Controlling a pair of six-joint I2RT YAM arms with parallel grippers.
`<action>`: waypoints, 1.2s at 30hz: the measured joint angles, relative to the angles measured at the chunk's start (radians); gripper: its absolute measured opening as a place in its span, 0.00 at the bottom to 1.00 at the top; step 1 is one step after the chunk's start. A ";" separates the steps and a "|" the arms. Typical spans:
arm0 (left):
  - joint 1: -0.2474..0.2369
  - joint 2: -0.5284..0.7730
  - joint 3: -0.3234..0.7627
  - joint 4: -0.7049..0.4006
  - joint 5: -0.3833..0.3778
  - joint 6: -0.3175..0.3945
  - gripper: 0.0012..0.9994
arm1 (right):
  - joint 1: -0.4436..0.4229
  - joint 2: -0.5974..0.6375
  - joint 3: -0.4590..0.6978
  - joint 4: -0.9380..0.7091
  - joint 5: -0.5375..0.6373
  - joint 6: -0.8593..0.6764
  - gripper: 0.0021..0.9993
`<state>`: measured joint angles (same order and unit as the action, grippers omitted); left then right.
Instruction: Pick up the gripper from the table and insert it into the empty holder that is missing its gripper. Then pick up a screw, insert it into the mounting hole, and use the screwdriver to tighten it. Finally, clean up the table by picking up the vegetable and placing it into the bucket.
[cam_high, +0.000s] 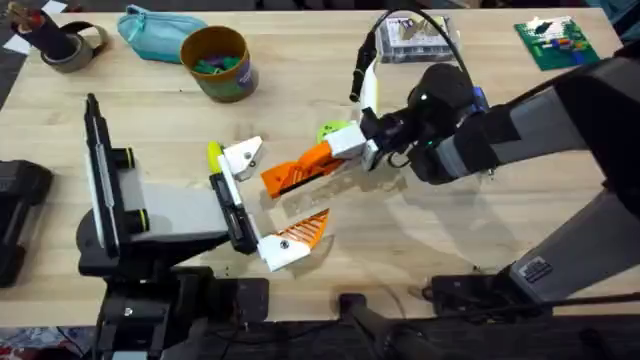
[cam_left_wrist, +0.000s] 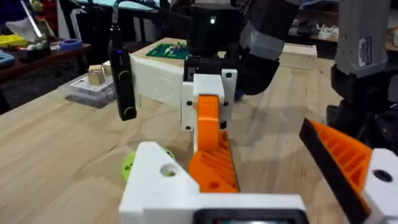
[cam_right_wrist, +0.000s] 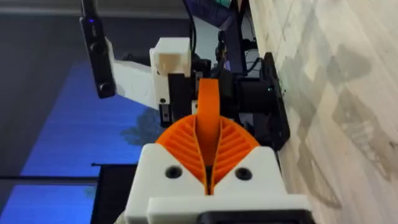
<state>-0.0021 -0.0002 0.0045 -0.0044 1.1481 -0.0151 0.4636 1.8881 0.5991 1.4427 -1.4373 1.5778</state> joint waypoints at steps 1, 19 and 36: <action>0.000 0.000 0.000 0.000 0.000 0.000 0.98 | -0.006 0.000 0.000 0.001 -0.008 0.000 0.02; 0.000 0.000 0.000 -0.090 -0.014 -0.001 0.98 | -0.030 0.000 -0.053 0.104 -0.038 0.038 0.02; 0.000 0.000 0.000 -0.104 -0.019 0.000 0.98 | -0.030 0.000 -0.053 0.103 -0.038 0.042 0.02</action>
<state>-0.0021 0.0002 0.0049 -0.1085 1.1294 -0.0154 0.4335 1.8878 0.5461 1.5459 -1.4757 1.6196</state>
